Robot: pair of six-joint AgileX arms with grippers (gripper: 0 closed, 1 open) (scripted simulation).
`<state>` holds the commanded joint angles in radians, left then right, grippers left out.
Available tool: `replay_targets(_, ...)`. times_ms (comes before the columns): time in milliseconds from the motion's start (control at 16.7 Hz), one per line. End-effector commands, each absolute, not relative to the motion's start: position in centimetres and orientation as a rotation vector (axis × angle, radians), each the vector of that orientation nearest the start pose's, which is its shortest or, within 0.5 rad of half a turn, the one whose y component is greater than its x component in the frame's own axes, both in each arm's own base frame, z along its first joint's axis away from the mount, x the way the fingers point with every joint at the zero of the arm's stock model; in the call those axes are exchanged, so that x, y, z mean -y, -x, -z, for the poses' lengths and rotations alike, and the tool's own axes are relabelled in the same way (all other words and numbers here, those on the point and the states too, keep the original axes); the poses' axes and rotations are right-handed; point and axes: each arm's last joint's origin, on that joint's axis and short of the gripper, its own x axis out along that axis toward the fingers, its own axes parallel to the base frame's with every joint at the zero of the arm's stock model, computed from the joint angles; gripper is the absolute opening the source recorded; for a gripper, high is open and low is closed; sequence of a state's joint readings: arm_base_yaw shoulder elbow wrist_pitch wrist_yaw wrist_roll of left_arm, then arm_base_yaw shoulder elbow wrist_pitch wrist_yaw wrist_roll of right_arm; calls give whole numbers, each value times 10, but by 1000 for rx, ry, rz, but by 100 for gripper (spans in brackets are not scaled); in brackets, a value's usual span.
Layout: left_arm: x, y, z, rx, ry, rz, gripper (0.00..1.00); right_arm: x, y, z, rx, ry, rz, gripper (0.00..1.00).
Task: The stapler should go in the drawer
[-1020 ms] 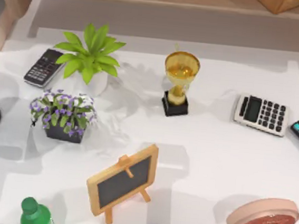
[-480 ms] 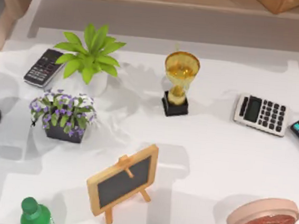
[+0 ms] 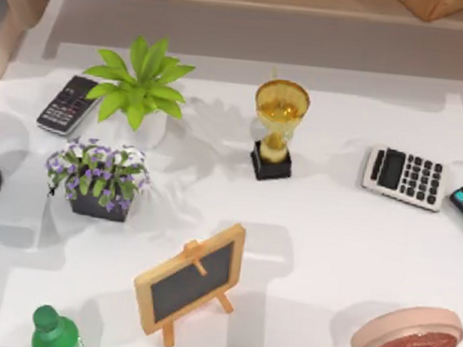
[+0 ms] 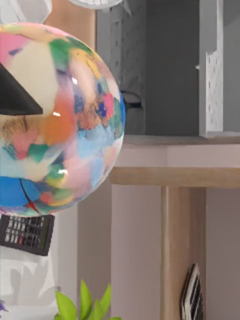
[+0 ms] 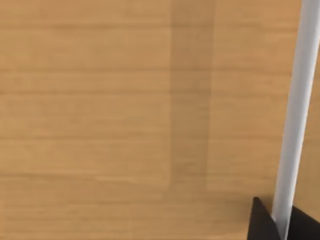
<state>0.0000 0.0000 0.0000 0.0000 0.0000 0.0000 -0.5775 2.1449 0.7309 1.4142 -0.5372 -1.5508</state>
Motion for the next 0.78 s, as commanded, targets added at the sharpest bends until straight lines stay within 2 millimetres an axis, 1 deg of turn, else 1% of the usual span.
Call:
replay_targets(120,1,-106,-160,0,0,0,100,181,-322,-86,-18,1562,3,0)
replay_targets(360,1,-106,-160,0,0,0,100,184,-359,-89,-13,1569,15,0)
replay_targets(480,1,-106,-160,0,0,0,100,182,-371,-89,-16,1565,11,0)
replay_targets(540,1,-106,-160,0,0,0,100,182,-374,-88,-18,1563,9,0)
replay_targets(780,1,-106,-160,0,0,0,100,183,-373,-88,-23,1560,10,0)
